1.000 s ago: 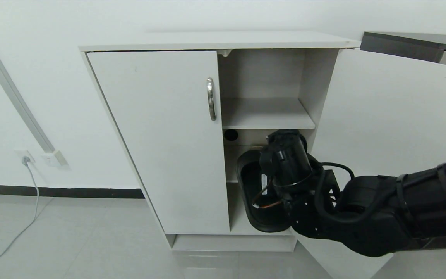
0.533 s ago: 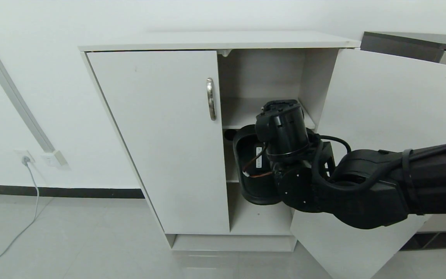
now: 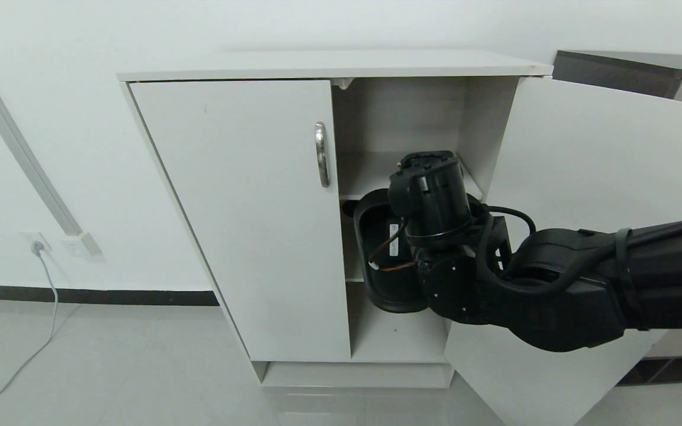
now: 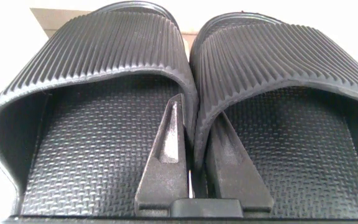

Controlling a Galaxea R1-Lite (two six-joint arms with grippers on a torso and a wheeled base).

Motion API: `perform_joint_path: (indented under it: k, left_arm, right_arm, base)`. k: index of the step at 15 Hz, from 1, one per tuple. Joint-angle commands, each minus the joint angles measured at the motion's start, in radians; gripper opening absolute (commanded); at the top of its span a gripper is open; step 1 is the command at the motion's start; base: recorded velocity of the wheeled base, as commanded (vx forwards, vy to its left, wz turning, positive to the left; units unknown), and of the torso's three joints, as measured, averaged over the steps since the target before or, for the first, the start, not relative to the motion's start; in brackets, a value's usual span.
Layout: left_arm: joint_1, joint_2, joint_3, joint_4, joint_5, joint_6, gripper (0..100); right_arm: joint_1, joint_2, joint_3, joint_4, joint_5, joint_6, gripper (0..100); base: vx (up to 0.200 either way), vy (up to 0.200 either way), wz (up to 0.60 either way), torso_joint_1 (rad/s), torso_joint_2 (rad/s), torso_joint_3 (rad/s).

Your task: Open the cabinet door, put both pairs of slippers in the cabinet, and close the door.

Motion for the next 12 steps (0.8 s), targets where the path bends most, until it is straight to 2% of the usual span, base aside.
perform_joint_path:
  k: [1,9,12]
  left_arm:
    - [0.0,0.0,0.0,0.0,0.0,0.0,0]
    - [0.0,0.0,0.0,0.0,0.0,0.0,0]
    - [0.0,0.0,0.0,0.0,0.0,-0.002,0]
  right_arm:
    - [-0.001,-0.002,0.001,0.0,0.0,0.001,0]
    - [-0.001,-0.001,0.002,0.0,0.0,0.001,0]
    - [-0.002,0.001,0.005,0.002,0.001,0.001,0]
  base:
    - [0.2,0.0,0.0,-0.007,0.0,0.002]
    - [0.2,0.0,0.0,0.004,0.0,0.005]
    - [0.0,0.0,0.0,0.0,0.0,0.0]
